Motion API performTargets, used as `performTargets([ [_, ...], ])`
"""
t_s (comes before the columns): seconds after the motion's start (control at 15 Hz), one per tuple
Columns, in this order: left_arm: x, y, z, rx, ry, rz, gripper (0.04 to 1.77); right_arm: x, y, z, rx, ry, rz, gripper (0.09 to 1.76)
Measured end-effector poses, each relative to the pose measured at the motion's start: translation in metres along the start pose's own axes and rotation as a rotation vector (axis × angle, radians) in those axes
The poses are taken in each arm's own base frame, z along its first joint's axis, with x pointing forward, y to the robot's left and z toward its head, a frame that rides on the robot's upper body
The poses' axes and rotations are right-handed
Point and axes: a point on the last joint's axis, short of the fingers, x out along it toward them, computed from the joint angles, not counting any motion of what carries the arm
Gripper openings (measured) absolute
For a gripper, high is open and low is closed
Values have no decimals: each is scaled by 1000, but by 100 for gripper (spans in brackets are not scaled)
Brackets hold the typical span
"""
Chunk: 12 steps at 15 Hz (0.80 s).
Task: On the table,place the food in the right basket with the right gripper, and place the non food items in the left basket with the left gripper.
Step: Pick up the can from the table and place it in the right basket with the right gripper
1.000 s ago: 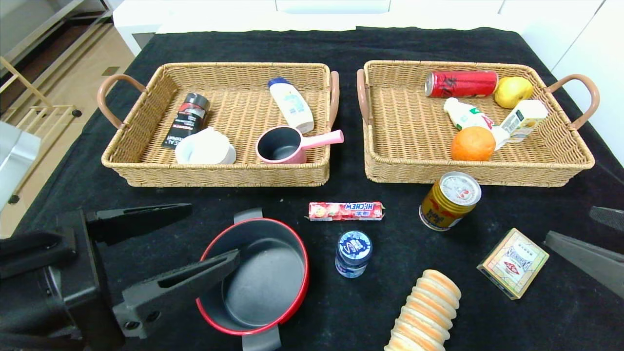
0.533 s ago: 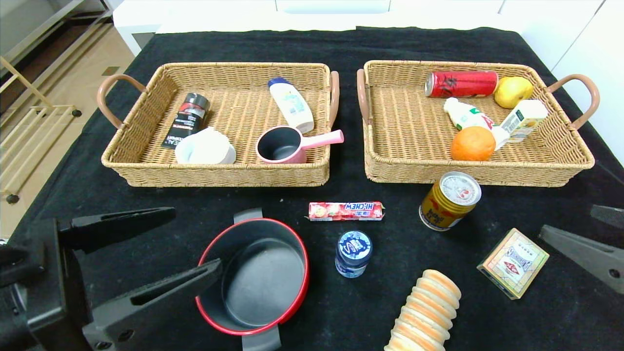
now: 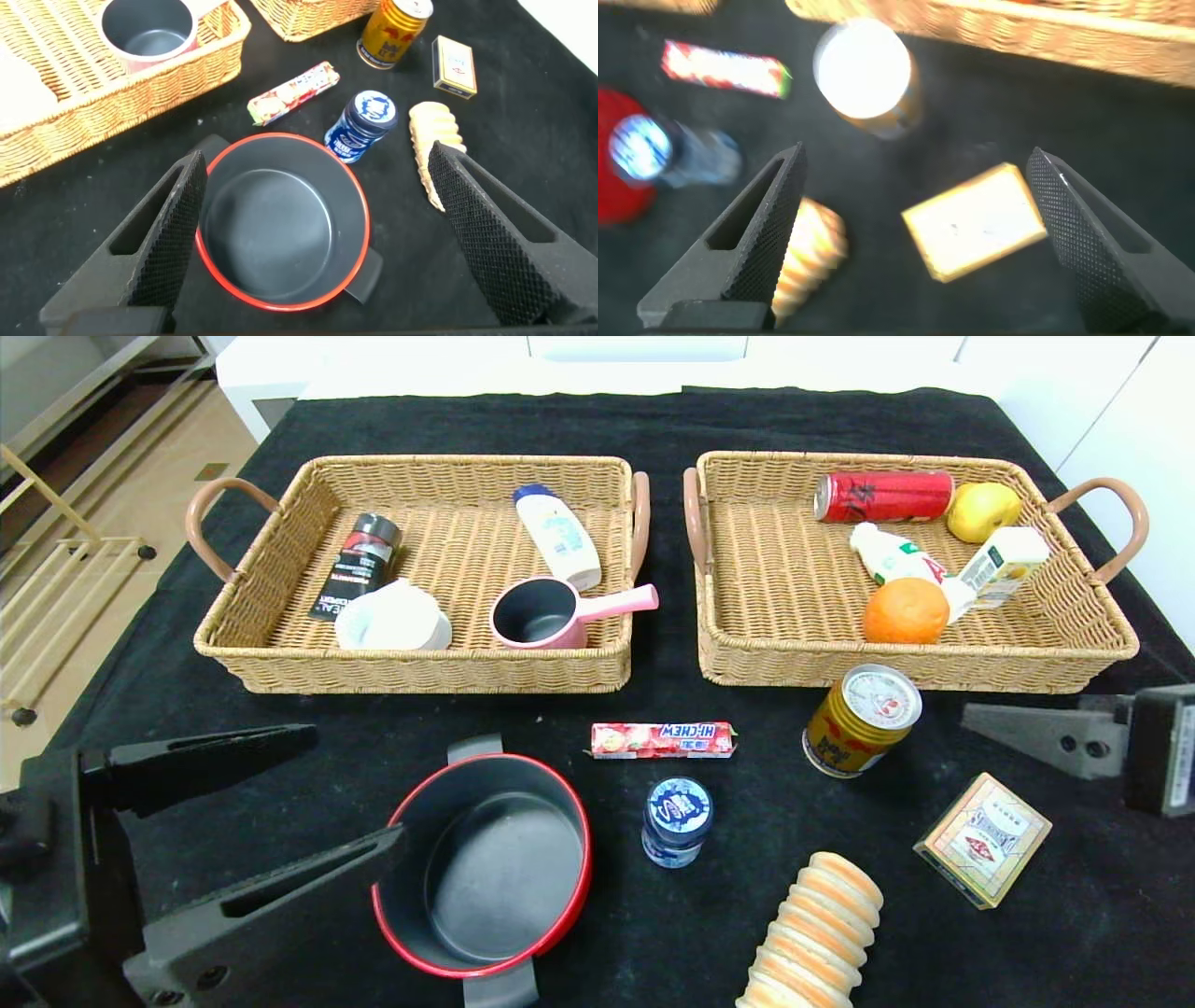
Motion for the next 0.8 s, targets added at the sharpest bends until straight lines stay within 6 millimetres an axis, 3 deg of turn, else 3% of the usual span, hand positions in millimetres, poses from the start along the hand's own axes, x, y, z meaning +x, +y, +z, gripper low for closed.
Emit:
performTargets([
  [0.47, 2, 1, 1, 1, 1, 26, 172, 42, 53, 24, 53, 138, -109, 171],
  [0.8, 3, 1, 1, 2, 2, 31, 172, 73, 72, 27, 105, 220, -175, 171],
])
